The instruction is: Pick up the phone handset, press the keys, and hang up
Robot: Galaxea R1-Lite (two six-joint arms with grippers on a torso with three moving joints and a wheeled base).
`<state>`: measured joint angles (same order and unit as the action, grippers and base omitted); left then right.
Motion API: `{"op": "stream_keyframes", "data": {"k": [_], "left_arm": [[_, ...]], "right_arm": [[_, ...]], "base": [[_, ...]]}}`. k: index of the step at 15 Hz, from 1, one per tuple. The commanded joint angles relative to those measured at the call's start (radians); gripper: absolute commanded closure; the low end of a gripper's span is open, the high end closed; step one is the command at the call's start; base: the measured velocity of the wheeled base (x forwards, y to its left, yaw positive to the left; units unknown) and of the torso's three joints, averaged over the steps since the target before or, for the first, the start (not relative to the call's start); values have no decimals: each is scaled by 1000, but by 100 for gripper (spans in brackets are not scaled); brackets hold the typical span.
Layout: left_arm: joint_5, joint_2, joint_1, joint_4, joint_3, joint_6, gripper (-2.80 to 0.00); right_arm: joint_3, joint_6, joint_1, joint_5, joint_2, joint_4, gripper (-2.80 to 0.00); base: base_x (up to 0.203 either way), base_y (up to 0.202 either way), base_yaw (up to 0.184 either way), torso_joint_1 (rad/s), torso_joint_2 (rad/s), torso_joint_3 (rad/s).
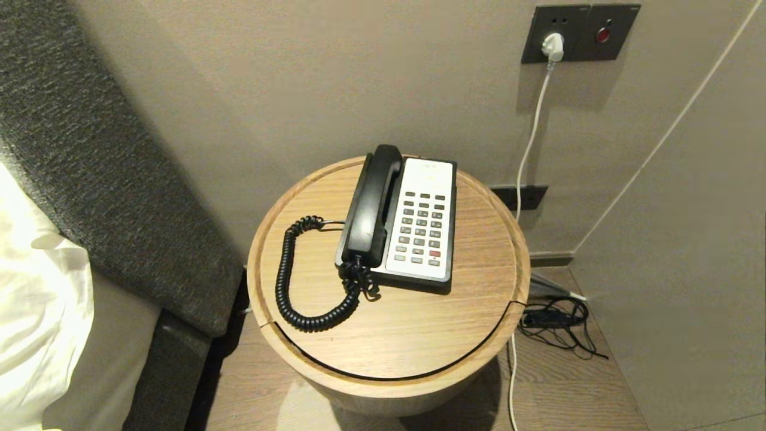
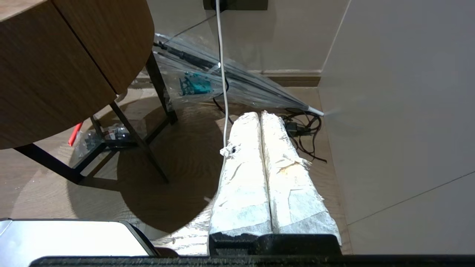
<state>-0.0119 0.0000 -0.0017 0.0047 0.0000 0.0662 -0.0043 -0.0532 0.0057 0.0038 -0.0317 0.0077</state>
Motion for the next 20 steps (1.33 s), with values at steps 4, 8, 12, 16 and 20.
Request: {"op": "stream_keyframes", "data": {"k": [4,8,12,16,20], "left_arm": [[4,2,0,-2,0,-30,0],[6,2,0,-2,2,-35,0],[6,2,0,-2,0,-35,0],[6,2,0,-2,2,-35,0],[6,2,0,-7,0,-22,0]], "right_arm": [[0,0,0,1,-2,0,0],[0,0,0,2,-2,0,0],[0,0,0,2,-2,0,0],[0,0,0,1,-2,0,0],[1,0,0,2,-2,0,0]], "base": [[0,0,0,4,4,164],[0,0,0,0,4,205],[0,0,0,2,3,205],[0,0,0,1,1,202],[0,0,0,3,2,170]]}}
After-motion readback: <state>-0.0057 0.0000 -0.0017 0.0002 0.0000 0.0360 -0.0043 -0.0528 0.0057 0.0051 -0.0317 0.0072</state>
